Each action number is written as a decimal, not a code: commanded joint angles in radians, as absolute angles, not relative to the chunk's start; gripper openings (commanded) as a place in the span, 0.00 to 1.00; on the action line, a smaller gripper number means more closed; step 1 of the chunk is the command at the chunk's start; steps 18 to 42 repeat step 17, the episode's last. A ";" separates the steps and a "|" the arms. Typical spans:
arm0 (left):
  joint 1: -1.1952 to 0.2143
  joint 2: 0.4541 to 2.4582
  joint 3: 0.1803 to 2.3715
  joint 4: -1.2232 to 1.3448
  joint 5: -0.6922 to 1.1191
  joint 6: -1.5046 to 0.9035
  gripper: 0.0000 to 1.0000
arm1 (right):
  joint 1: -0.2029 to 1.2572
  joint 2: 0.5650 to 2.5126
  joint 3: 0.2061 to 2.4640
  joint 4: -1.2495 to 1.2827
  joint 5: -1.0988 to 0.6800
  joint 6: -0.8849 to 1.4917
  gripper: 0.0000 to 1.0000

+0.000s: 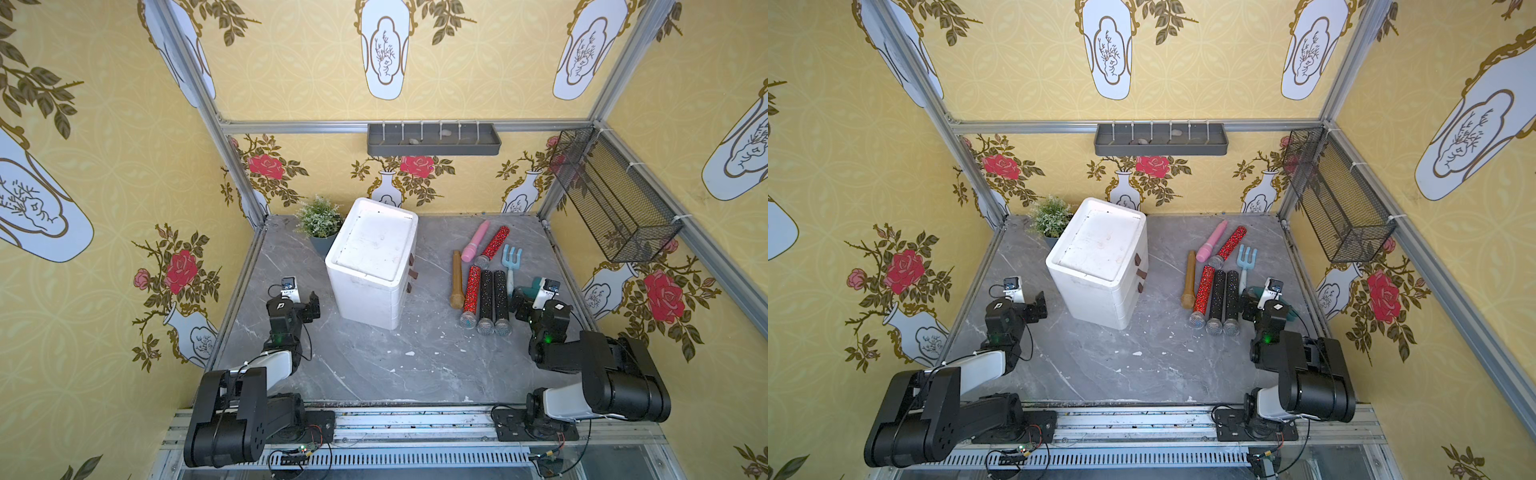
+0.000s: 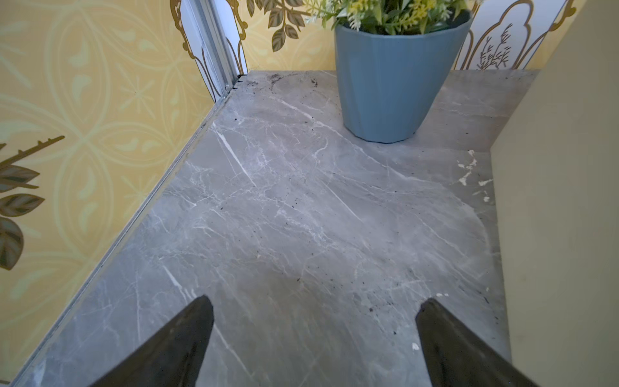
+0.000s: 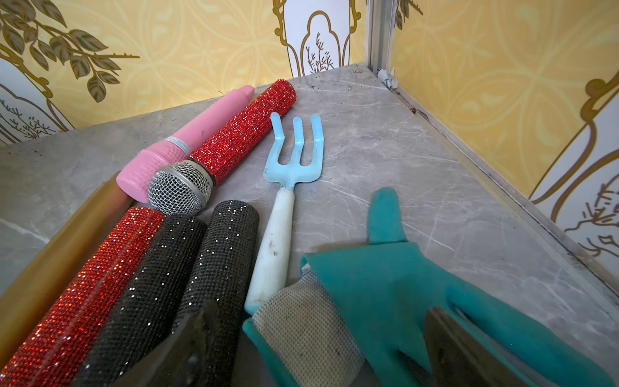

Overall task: Take the microphone out of the drawer
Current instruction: Reset both arms

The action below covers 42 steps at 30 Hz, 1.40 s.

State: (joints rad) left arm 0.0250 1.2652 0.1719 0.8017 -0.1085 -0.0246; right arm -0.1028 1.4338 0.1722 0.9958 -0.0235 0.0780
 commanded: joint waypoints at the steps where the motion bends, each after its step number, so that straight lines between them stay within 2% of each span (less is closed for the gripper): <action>1: 0.012 1.300 0.144 1.018 -0.129 0.010 1.00 | -0.102 1.434 0.170 1.044 -0.029 0.077 0.98; 42: 0.005 1.286 0.160 0.971 -0.120 0.017 1.00 | -0.101 1.434 0.174 1.040 -0.031 0.077 0.98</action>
